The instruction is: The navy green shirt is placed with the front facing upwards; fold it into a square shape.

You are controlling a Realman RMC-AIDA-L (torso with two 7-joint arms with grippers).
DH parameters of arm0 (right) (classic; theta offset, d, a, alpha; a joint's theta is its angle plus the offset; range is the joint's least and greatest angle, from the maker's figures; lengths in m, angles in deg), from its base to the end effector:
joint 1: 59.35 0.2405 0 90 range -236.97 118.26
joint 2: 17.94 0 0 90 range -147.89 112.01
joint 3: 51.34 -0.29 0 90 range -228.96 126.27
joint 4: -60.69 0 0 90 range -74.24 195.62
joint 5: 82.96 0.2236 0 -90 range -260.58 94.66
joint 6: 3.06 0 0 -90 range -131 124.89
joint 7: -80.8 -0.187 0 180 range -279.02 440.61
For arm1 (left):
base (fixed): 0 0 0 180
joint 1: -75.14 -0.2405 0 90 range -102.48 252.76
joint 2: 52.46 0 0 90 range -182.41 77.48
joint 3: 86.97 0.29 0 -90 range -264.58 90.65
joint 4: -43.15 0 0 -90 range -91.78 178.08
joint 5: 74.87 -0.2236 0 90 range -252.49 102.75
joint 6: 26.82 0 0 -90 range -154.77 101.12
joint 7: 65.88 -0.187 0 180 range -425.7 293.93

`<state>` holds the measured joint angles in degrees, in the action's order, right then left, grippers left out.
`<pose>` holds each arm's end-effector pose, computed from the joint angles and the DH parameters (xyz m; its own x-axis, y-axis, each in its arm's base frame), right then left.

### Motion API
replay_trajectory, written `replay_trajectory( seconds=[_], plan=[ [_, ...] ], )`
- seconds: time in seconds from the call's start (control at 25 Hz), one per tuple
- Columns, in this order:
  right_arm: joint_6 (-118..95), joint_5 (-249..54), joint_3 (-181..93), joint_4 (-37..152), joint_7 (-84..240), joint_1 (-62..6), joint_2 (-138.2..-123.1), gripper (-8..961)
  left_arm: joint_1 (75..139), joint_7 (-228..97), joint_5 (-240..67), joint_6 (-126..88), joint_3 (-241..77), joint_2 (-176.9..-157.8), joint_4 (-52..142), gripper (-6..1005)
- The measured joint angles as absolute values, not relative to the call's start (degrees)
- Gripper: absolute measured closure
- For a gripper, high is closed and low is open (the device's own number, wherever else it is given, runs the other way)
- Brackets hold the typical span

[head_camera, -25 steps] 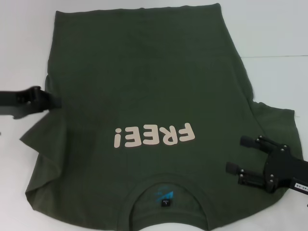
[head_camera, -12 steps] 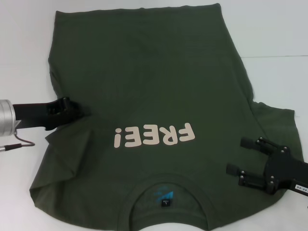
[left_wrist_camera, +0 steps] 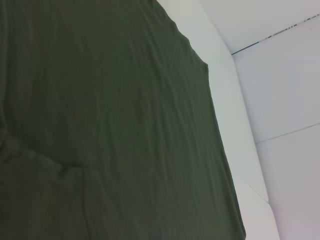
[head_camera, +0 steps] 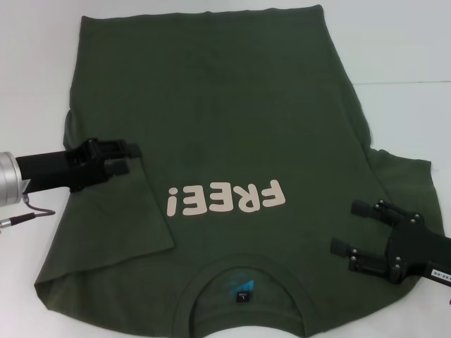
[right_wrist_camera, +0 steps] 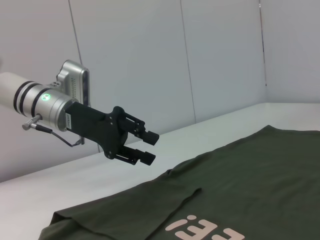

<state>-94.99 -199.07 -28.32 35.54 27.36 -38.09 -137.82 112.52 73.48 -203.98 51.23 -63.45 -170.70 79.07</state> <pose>0.3402 0.3056 -0.0620 0.7426 -0.2135 -0.6348 -0.4926 -0.8163 -0.3016 -0.3050 0.4272 -0.0304 -0.0632 0.8463 0.5290 0.9768 -0.0561 0.2065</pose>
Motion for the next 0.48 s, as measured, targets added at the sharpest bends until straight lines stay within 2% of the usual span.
replay_trajectory(
  seconds=[0.2,0.48],
  plan=[
    [-95.0,-199.1,-28.7,35.6,27.0,-38.1,-137.82,57,110.7,68.2,-201.4,54.2,-64.2,-169.79,79.7,555],
    [-96.0,-197.4,-30.3,33.4,12.9,-36.8,-137.31,57,106.6,45.2,-195.0,66.3,-71.5,-169.33,80.8,382]
  ],
)
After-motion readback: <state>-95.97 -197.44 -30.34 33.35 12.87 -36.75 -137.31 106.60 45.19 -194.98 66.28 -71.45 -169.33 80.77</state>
